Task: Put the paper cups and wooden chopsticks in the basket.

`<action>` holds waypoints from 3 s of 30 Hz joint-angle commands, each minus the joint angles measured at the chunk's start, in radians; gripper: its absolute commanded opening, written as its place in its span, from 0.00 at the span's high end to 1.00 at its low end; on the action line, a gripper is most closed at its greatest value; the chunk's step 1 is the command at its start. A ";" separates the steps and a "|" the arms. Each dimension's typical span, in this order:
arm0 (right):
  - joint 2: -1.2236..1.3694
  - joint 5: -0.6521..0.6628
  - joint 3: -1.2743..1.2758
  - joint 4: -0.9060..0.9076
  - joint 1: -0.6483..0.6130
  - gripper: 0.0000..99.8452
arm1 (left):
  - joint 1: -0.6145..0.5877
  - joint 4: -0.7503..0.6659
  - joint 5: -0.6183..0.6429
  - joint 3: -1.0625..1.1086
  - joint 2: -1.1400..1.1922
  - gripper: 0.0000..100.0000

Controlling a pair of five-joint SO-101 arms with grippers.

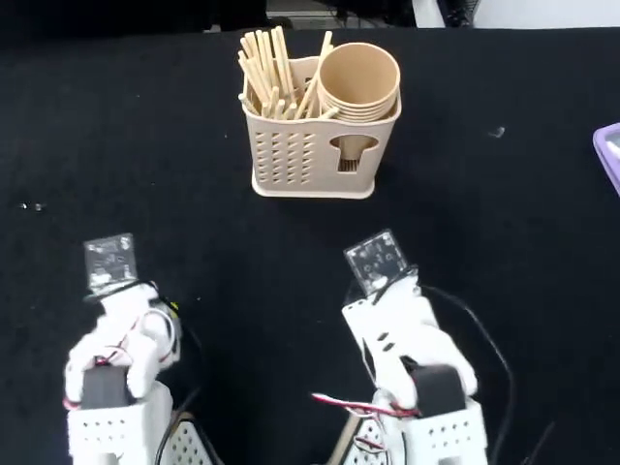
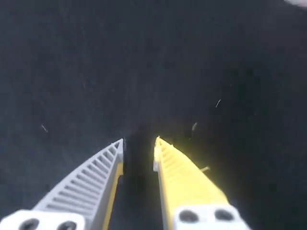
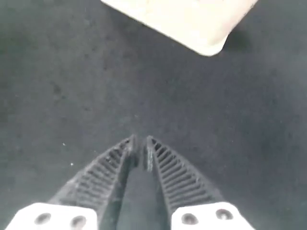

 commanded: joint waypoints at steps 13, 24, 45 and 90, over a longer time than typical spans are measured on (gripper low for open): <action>-0.065 -0.203 0.101 0.133 0.032 0.96 | 0.012 -0.018 0.003 0.093 0.002 0.88; -0.065 -0.203 0.101 0.133 0.032 0.96 | 0.012 -0.018 0.003 0.093 0.002 0.88; -0.097 -0.203 0.099 0.160 0.238 0.96 | 0.012 -0.018 0.003 0.093 0.002 0.88; -0.096 -0.203 0.099 0.160 0.230 0.96 | 0.013 -0.015 0.003 0.093 -0.008 0.88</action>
